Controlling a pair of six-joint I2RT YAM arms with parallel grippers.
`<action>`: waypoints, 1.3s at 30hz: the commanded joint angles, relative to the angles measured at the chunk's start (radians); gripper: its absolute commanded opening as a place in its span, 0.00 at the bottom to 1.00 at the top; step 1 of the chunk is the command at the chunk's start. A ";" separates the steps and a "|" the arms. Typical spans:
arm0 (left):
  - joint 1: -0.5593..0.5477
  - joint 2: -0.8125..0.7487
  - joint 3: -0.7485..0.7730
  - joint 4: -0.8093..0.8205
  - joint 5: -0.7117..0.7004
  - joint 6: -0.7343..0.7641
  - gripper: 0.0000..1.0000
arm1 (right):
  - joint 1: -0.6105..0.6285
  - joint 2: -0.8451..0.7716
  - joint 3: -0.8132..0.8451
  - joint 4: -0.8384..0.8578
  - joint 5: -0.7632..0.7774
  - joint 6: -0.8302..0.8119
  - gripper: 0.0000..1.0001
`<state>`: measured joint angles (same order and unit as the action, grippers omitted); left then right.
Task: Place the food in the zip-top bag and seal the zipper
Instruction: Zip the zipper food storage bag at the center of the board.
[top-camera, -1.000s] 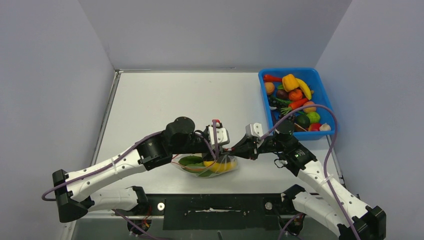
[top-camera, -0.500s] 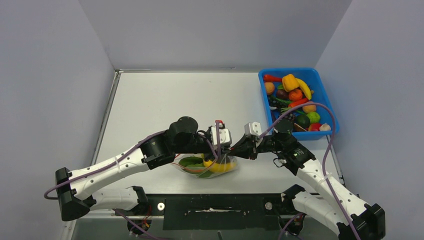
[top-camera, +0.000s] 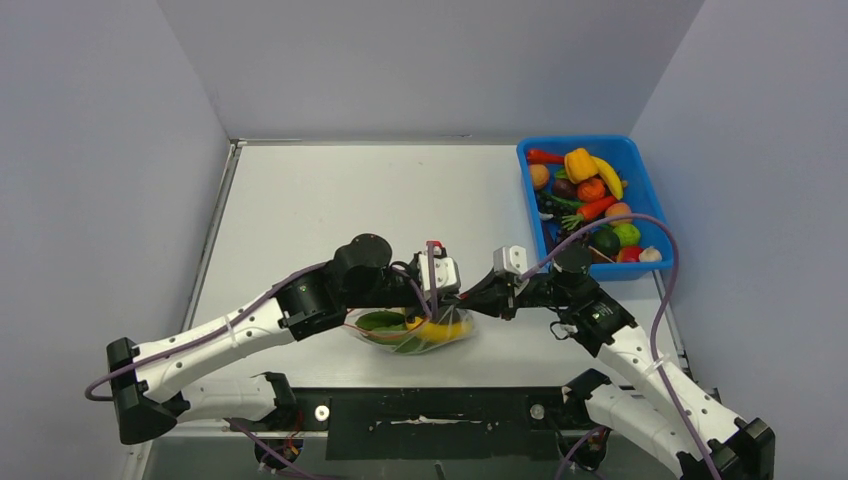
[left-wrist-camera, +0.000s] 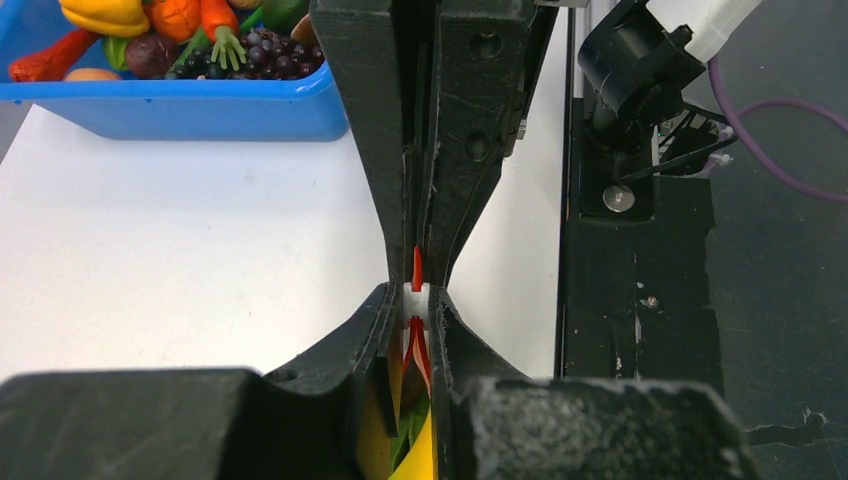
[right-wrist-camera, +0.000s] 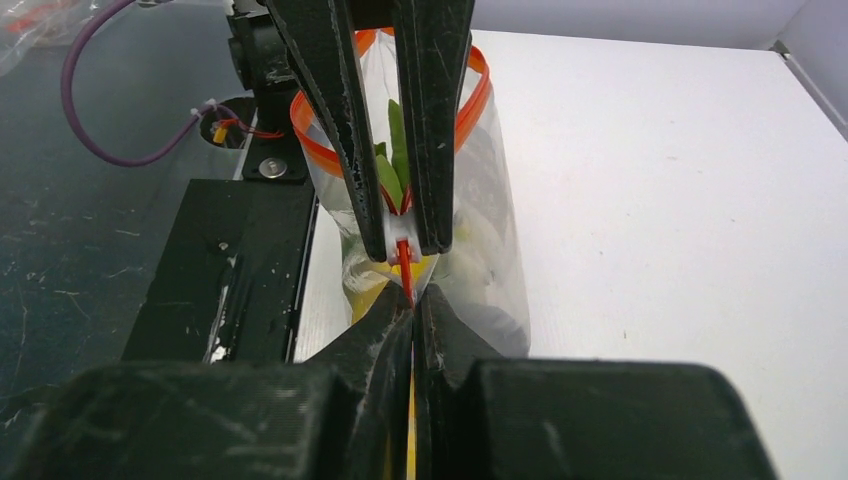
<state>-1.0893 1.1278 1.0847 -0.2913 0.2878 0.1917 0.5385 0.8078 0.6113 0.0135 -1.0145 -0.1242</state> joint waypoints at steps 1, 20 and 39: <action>0.013 -0.051 -0.004 -0.031 0.007 0.005 0.00 | -0.010 -0.040 -0.002 0.069 0.075 0.003 0.00; 0.046 -0.172 -0.064 -0.081 -0.019 -0.014 0.00 | -0.029 -0.104 -0.022 0.035 0.182 0.012 0.00; 0.079 -0.267 -0.116 -0.133 -0.034 -0.023 0.00 | -0.096 -0.106 -0.015 0.037 0.343 0.110 0.00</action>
<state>-1.0222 0.9127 0.9638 -0.3756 0.2390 0.1711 0.4828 0.7109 0.5880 0.0124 -0.7845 -0.0490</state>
